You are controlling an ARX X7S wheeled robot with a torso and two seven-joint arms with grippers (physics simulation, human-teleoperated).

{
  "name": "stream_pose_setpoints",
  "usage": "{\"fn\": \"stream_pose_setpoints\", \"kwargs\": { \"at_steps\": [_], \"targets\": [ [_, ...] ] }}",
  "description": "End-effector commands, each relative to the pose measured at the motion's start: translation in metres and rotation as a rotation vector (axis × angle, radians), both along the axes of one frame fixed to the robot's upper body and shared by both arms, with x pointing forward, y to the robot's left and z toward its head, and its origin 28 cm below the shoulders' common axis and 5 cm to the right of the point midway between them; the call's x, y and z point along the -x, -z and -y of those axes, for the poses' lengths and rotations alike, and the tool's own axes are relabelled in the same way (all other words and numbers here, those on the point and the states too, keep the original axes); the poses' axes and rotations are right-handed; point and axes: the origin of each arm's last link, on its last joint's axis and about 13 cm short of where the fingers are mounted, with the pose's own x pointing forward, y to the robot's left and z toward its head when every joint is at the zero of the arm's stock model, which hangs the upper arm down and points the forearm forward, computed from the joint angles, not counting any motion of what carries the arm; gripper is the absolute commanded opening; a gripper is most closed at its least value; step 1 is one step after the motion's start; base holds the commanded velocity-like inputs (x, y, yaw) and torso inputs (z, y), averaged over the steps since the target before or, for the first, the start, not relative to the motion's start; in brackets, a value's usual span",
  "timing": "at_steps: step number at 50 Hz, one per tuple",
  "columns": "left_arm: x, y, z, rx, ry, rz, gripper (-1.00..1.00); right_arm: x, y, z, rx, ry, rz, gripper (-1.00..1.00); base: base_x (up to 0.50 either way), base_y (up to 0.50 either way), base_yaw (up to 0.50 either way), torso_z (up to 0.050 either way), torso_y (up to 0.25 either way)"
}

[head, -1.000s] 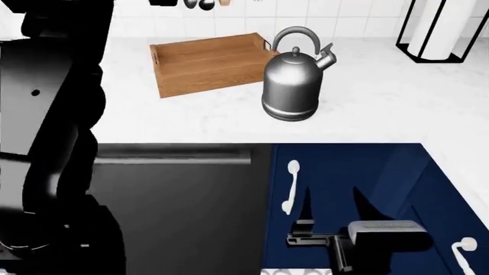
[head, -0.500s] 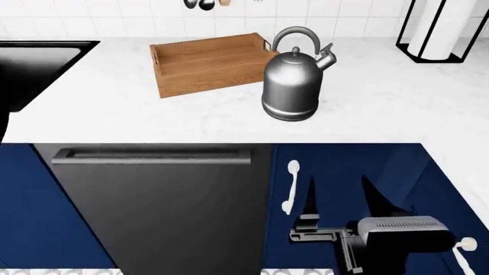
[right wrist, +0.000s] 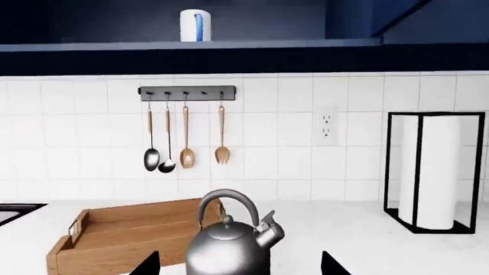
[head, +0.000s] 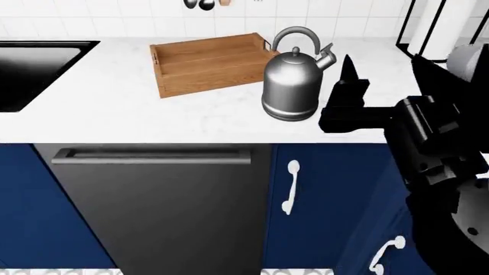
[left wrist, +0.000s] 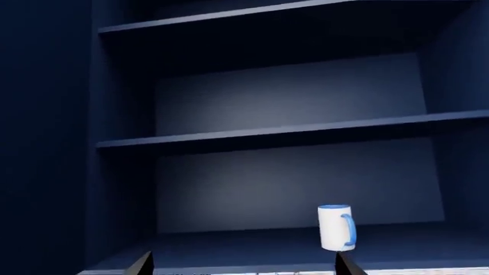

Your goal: Pick the kettle from the counter and place it on the tray. Then pick the mug from the cabinet and place it on the tray. Then close the cabinet doors.

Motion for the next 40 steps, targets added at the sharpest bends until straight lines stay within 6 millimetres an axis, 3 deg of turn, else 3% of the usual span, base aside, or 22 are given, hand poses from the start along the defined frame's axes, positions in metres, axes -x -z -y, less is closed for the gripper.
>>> {"fn": "stream_pose_setpoints", "kwargs": {
  "at_steps": [1,23,30,40],
  "targets": [
    [0.0006,-0.0011,-0.0025,-0.010,-0.009,-0.013,1.00,0.0261,-0.0424,0.0119,0.152,0.033,0.092,1.00,0.00,0.00,0.00,0.000,0.000],
    [0.0018,-0.0007,-0.0011,-0.008,0.007,-0.019,1.00,0.0284,-0.0412,0.0138,0.143,0.021,0.085,1.00,0.00,-0.48,0.00,0.000,0.000],
    [0.0010,-0.0006,-0.0018,-0.003,0.009,-0.021,1.00,0.0282,-0.0417,0.0134,0.148,0.023,0.085,1.00,0.01,0.00,0.00,0.000,0.000],
    [-0.0011,-0.0003,-0.0028,0.002,0.007,-0.025,1.00,0.0254,-0.0393,0.0134,0.156,0.023,0.071,1.00,0.50,0.00,0.00,0.000,0.000]
  ]
}}
